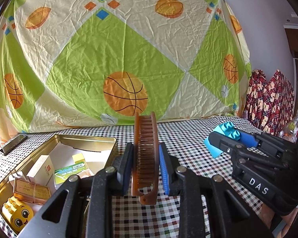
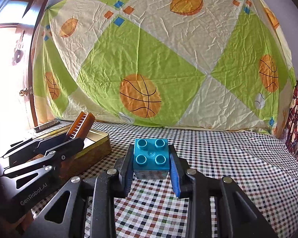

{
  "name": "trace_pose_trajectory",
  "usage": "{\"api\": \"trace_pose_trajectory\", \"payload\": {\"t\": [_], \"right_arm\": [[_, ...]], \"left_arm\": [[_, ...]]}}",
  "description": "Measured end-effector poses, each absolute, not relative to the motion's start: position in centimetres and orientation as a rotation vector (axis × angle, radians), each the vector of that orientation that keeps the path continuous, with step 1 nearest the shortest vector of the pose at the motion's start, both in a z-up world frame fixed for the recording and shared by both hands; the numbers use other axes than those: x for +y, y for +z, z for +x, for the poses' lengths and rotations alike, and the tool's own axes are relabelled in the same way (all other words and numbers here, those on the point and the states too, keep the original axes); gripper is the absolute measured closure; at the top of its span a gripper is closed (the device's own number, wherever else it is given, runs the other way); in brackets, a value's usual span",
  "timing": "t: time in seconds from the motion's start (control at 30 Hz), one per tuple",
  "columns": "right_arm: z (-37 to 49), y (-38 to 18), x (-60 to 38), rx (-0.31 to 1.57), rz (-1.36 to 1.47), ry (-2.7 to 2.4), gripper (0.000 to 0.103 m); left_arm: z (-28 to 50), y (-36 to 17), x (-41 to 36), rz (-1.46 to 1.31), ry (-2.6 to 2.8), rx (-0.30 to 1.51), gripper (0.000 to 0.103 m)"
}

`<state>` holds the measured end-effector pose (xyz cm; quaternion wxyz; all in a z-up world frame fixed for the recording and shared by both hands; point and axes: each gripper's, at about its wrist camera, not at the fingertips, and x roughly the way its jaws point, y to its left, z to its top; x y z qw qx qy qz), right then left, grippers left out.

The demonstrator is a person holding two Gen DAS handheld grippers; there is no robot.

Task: Organize rigid objects
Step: 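Carry the brown brush and blue block toward the gold tin with both grippers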

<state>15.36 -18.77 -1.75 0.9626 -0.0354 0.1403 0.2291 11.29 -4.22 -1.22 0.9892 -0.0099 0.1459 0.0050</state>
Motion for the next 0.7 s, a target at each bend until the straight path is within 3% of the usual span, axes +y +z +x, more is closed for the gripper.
{"api": "trace_pose_trajectory", "payload": {"t": [0.7], "right_arm": [[14.9, -1.7, -18.3, 0.269, -0.080, 0.535, 0.069]], "left_arm": [[9.3, -1.1, -3.8, -0.025, 0.012, 0.278, 0.079]]}}
